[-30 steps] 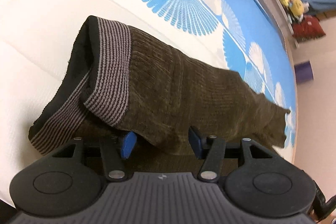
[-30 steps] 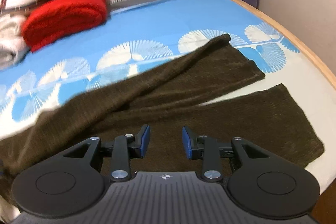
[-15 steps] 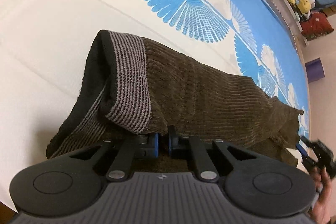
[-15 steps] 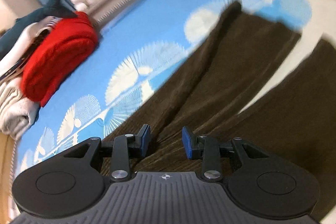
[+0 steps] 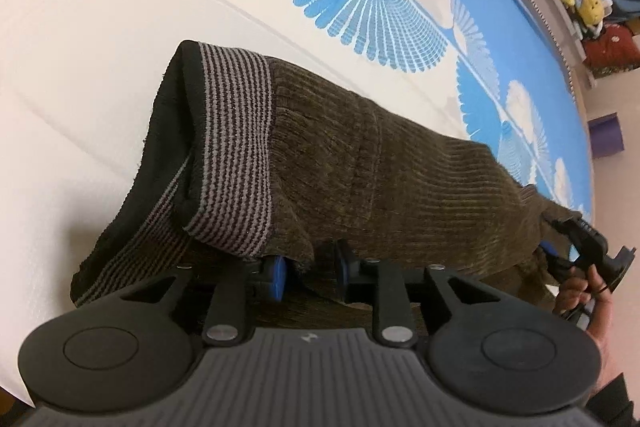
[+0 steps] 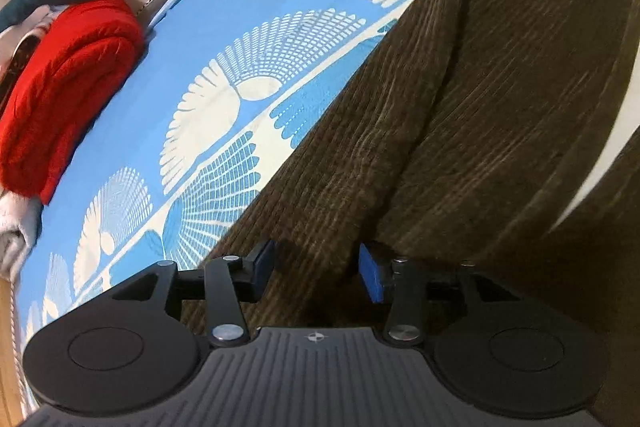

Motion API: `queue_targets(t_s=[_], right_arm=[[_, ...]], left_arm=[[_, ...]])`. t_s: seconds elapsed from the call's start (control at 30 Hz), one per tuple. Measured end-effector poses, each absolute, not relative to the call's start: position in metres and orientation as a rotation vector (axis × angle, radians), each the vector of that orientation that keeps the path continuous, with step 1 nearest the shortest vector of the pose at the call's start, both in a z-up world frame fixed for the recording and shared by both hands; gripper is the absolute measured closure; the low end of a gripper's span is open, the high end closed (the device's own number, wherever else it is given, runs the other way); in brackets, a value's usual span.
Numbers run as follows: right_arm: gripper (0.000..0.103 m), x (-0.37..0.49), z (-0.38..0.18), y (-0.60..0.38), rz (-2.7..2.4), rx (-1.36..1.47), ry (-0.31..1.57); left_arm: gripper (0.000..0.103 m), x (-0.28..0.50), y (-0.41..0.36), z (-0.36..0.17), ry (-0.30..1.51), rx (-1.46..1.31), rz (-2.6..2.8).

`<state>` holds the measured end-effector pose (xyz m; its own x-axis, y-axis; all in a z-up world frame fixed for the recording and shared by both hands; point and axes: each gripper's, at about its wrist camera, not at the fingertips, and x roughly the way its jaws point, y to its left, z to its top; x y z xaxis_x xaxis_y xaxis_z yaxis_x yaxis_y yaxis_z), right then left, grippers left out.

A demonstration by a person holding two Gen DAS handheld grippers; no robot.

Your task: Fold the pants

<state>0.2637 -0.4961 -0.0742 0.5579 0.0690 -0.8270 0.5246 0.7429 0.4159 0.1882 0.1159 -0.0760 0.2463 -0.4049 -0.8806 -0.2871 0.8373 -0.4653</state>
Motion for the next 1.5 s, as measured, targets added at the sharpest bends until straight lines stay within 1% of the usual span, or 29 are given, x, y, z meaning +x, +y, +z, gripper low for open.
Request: queue_targets(t_s=[0.07,0.1,0.13,0.17,0.23,0.27,0.43,0.6,0.7,0.8,0.9,0.97,1.0,1.07,1.1,1.13,1.17,1.23,1.33,1.4,1.47,1.5], right_arm=[[0.056,0.264,-0.076,-0.499,-0.308,0.724,0.942],[0.065,0.265,-0.077,-0.5,-0.316,0.732,0.937],[0.084,0.265,-0.077,-0.5,-0.324,0.731,0.936],[0.092,0.265,-0.076,-0.5,-0.329,0.72,0.936],[0.094,0.261,-0.07,-0.501,-0.318,0.718,0.917],[0.095,0.258,-0.065,-0.502,-0.313,0.723,0.907],[0.096,0.237,-0.018,-0.499,-0.282,0.648,0.86],[0.096,0.191,0.025,-0.503,-0.261,0.613,0.895],[0.096,0.153,0.035,-0.505,-0.252,0.582,0.965],[0.096,0.116,0.028,-0.502,-0.199,0.527,1.076],[0.092,0.091,0.002,-0.494,-0.085,0.409,1.242],[0.091,0.081,-0.01,-0.5,-0.074,0.413,1.291],[0.09,0.078,-0.01,-0.507,-0.08,0.428,1.281],[0.089,0.074,-0.001,-0.523,-0.116,0.405,1.201],[0.081,0.073,0.004,-0.533,-0.134,0.41,1.163],[0.068,0.071,0.009,-0.547,-0.157,0.444,1.122],[0.063,0.068,0.013,-0.56,-0.189,0.479,1.084],[0.062,0.061,0.02,-0.59,-0.301,0.539,0.998],[0.061,0.043,0.022,-0.637,-0.5,0.68,0.872],[0.06,0.034,0.015,-0.661,-0.577,0.782,0.825],[0.06,0.029,0.004,-0.674,-0.606,0.845,0.81],[0.06,0.028,-0.002,-0.68,-0.625,0.871,0.813]], left_arm=[[0.075,0.189,0.116,-0.077,1.351,-0.615,-0.088],[0.075,0.19,0.116,-0.078,1.351,-0.611,-0.092],[0.077,0.19,0.116,-0.077,1.351,-0.609,-0.095],[0.08,0.19,0.116,-0.077,1.351,-0.601,-0.1],[0.089,0.188,0.115,-0.075,1.344,-0.562,-0.101],[0.092,0.188,0.115,-0.073,1.337,-0.552,-0.108],[0.096,0.178,0.118,-0.059,1.267,-0.52,-0.152],[0.097,0.159,0.132,-0.035,1.169,-0.531,-0.163],[0.098,0.145,0.14,-0.023,1.128,-0.502,-0.158],[0.098,0.139,0.147,-0.024,1.144,-0.466,-0.13],[0.098,0.143,0.155,-0.037,1.224,-0.471,-0.089],[0.097,0.147,0.159,-0.044,1.251,-0.503,-0.064],[0.096,0.149,0.159,-0.046,1.26,-0.525,-0.057],[0.087,0.153,0.159,-0.049,1.268,-0.55,-0.045],[0.085,0.155,0.157,-0.05,1.274,-0.555,-0.041],[0.077,0.156,0.155,-0.05,1.281,-0.555,-0.039],[0.07,0.156,0.154,-0.051,1.286,-0.553,-0.04],[0.063,0.16,0.148,-0.054,1.301,-0.536,-0.046],[0.063,0.165,0.136,-0.06,1.345,-0.45,-0.024],[0.064,0.168,0.134,-0.062,1.351,-0.43,-0.015],[0.078,0.169,0.133,-0.06,1.339,-0.414,-0.015],[0.082,0.17,0.132,-0.059,1.332,-0.411,-0.014]])
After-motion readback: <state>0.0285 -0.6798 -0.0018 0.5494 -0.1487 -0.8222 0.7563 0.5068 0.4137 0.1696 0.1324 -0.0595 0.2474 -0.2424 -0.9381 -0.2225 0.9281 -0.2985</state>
